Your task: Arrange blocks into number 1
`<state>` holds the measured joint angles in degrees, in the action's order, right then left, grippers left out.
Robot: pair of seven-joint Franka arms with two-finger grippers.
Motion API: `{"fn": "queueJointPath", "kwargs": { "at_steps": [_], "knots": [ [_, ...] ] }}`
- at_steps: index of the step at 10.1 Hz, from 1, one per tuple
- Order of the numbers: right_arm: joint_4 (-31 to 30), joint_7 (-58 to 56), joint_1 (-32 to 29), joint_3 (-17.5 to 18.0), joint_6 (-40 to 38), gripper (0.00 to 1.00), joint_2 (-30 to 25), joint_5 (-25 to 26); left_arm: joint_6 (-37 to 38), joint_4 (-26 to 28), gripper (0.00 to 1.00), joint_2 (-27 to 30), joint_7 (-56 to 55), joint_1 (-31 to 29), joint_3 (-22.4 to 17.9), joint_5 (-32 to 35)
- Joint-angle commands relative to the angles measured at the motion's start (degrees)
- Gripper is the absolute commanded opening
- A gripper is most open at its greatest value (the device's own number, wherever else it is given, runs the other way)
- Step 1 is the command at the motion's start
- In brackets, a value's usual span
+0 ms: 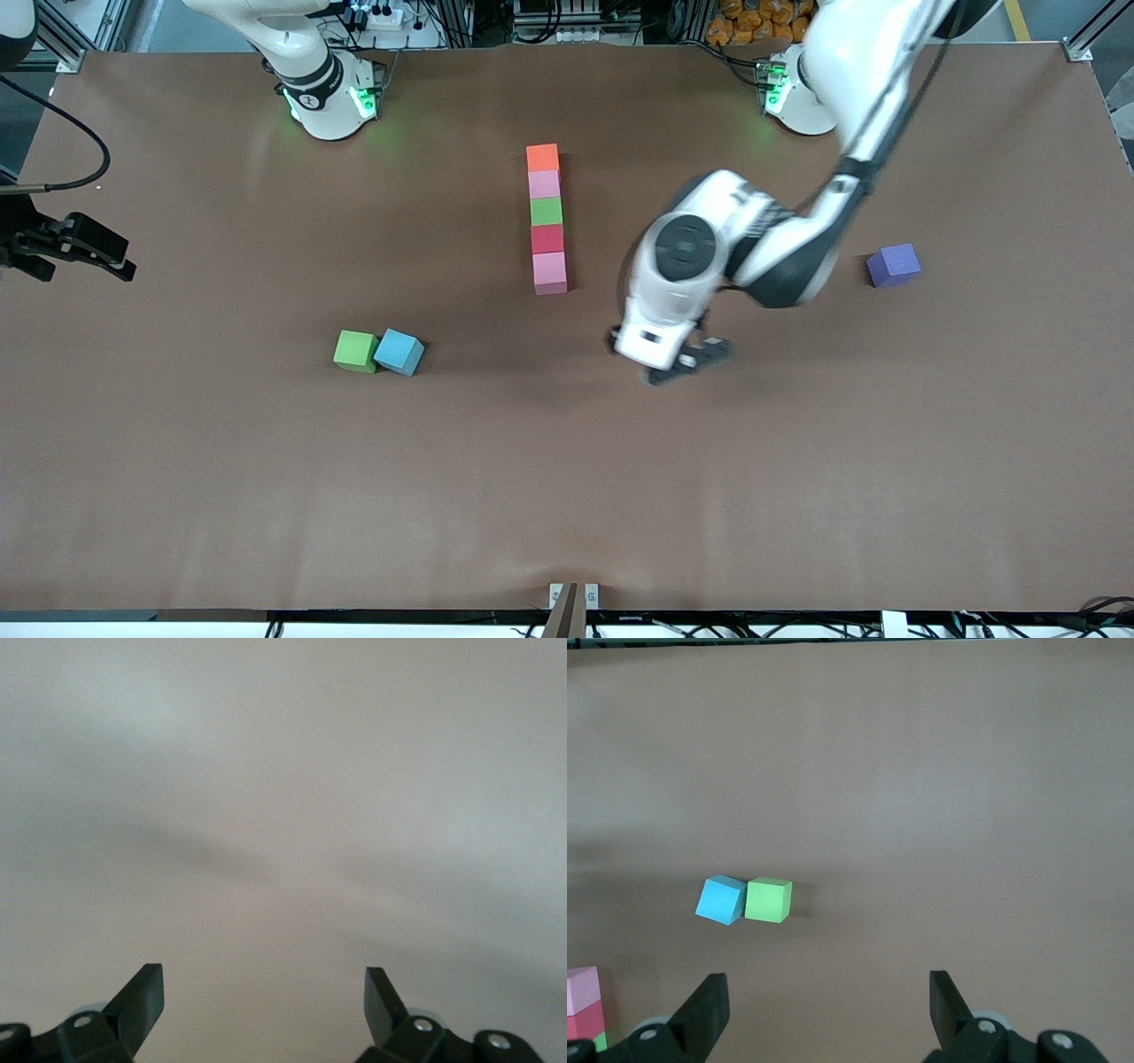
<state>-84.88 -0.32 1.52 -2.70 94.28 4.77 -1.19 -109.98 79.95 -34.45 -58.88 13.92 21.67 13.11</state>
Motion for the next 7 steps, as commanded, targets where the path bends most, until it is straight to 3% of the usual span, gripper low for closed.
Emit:
{"fn": "queueJointPath", "kwargs": {
  "at_steps": [1, 3, 5, 7],
  "knots": [
    [0.5, 0.85, 2.15, -0.2, 1.43, 1.0, 1.12, -1.71, 1.52, 1.61, 1.0, 4.81, 5.06, -7.12, 0.83, 0.87],
    [0.41, 3.13, 3.31, -0.11, 1.78, 1.0, 1.82, -1.8, 2.14, 1.7, 1.0, 7.01, 7.89, -11.35, 0.83, 0.78],
    [-0.63, 4.44, 7.85, -0.11, 4.67, 1.0, 4.1, -2.07, 9.74, 2.57, 1.0, 9.99, 14.98, -14.44, 1.18, -0.01],
    [-5.27, 11.79, 14.27, -0.11, 11.76, 1.0, 4.99, -2.07, 10.05, 11.41, 1.0, 17.19, 23.5, -16.13, -0.47, -2.98]
  ]
}}
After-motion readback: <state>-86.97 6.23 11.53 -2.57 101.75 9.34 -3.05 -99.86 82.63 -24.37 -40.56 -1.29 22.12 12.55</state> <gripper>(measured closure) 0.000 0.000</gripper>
